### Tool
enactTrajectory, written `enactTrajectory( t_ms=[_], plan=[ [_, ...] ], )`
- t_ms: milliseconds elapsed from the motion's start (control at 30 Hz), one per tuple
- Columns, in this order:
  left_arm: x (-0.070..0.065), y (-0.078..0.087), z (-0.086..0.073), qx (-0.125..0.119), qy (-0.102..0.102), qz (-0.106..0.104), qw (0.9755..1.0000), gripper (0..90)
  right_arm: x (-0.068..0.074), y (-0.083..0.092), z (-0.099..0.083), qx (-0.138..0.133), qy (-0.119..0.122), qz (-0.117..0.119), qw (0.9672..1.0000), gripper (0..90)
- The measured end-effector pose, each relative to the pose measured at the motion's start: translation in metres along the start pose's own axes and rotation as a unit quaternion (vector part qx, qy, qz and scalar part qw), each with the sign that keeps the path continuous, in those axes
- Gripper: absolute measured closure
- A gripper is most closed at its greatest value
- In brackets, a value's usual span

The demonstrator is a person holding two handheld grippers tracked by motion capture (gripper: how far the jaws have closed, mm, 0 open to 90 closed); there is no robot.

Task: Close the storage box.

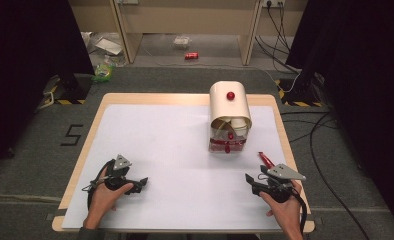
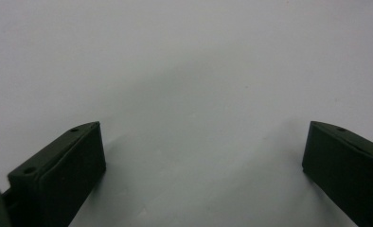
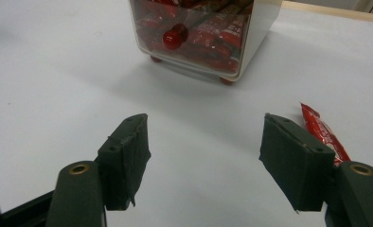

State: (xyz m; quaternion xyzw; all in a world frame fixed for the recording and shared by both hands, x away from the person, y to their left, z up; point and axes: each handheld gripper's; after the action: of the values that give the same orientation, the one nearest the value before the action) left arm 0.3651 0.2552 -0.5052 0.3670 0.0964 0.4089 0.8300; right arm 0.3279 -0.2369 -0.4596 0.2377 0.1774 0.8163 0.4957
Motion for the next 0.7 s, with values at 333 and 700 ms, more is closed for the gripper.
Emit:
enactTrajectory(
  t_ms=[333,700],
  plan=[
    [0.0,0.0,0.0,0.0,0.0,0.0,1.0,0.0,0.0,0.008,-0.008,0.007,-0.002,0.003,1.0,33.7],
    [0.0,0.0,0.0,0.0,0.0,0.0,1.0,0.0,0.0,0.016,-0.014,0.009,-0.005,0.004,0.9999,33.5]
  ],
)
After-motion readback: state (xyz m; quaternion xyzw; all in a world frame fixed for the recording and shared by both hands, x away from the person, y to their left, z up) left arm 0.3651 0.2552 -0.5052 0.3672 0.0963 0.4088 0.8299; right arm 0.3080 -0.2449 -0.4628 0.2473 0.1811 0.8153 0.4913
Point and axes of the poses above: each handheld gripper's, and its own axes: y roughly backward along the jaws, z roughly out of its top, x roughly to its left, and after that the axes turned 13 degrees about -y, right-handed
